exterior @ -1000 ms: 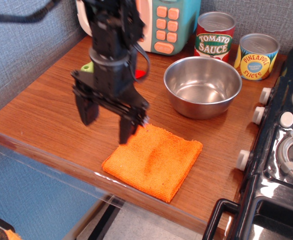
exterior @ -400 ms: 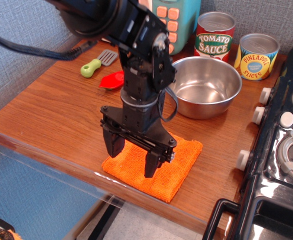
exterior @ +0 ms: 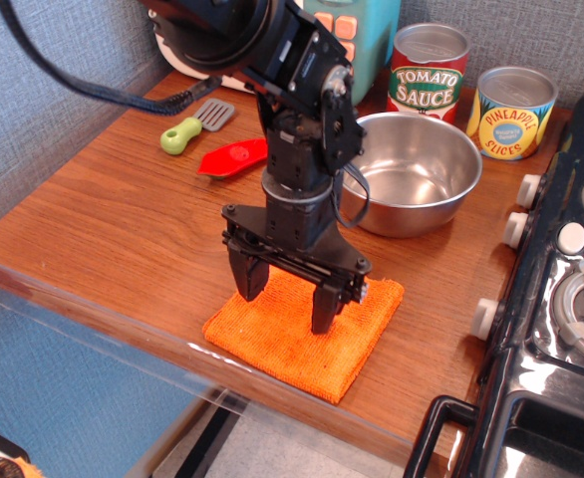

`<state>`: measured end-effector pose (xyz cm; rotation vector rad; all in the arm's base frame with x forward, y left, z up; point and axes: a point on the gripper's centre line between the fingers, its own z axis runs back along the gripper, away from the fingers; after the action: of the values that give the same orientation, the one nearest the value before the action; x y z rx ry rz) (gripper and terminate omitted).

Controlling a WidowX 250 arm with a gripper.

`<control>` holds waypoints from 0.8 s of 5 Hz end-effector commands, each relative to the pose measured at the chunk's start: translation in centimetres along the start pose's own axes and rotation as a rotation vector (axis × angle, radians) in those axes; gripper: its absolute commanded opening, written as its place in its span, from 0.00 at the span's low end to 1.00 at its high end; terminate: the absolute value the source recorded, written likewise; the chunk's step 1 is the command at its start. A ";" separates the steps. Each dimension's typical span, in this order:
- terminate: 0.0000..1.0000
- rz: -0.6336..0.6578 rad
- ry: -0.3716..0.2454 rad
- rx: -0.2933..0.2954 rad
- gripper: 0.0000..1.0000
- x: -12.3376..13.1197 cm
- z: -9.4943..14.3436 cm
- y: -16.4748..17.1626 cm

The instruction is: Place the orange cloth on the front left corner of the table.

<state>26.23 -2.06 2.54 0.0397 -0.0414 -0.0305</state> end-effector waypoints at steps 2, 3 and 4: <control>0.00 -0.042 -0.130 -0.045 1.00 0.1 -2.6 2.5; 0.00 -0.075 -0.070 -0.021 1.00 -0.2 -4.0 3.0; 0.00 -0.050 -0.024 0.036 1.00 -0.4 -4.7 4.9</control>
<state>27.47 1.56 0.20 0.0706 -0.1416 -0.1167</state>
